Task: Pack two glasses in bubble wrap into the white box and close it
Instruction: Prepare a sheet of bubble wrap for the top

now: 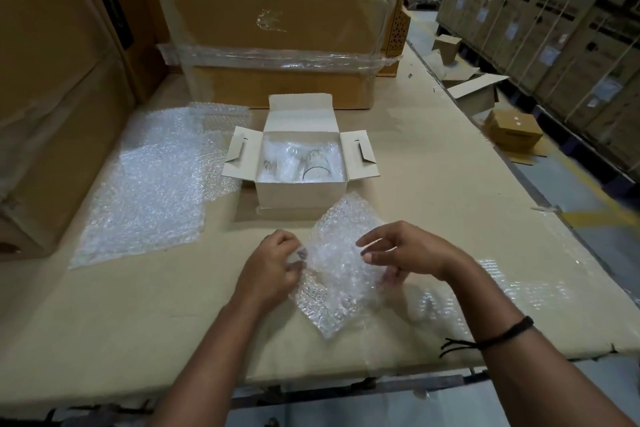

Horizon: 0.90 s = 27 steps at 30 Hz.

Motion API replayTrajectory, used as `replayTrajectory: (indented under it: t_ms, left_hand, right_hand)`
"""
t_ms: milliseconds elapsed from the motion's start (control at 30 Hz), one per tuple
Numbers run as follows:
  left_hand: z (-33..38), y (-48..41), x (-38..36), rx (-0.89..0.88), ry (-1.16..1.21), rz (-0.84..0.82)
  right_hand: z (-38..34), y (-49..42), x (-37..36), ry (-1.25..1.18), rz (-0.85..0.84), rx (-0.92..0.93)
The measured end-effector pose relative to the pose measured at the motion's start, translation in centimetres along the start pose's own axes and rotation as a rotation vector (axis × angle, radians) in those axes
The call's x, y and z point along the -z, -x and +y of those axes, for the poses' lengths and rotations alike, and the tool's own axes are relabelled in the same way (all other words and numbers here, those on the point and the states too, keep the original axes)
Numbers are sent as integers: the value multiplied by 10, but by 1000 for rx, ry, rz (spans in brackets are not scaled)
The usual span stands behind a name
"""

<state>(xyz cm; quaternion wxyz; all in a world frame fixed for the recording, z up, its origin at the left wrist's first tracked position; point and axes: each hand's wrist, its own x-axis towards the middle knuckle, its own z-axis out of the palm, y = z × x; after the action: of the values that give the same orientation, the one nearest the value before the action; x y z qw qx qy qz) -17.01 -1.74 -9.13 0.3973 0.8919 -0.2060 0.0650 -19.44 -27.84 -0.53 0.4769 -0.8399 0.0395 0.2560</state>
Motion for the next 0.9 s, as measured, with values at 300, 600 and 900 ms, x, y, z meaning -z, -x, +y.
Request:
replayTrajectory:
  t_ms: [300, 600, 900]
  left_hand:
    - [0, -1, 21, 177, 146, 309]
    - [-10, -1, 36, 560, 469, 396]
    - [-14, -16, 45, 633, 825, 355]
  right_hand:
    - [2, -66, 0, 208, 331, 80]
    - [10, -89, -15, -48, 415, 241]
    - [9, -95, -13, -47, 603, 203]
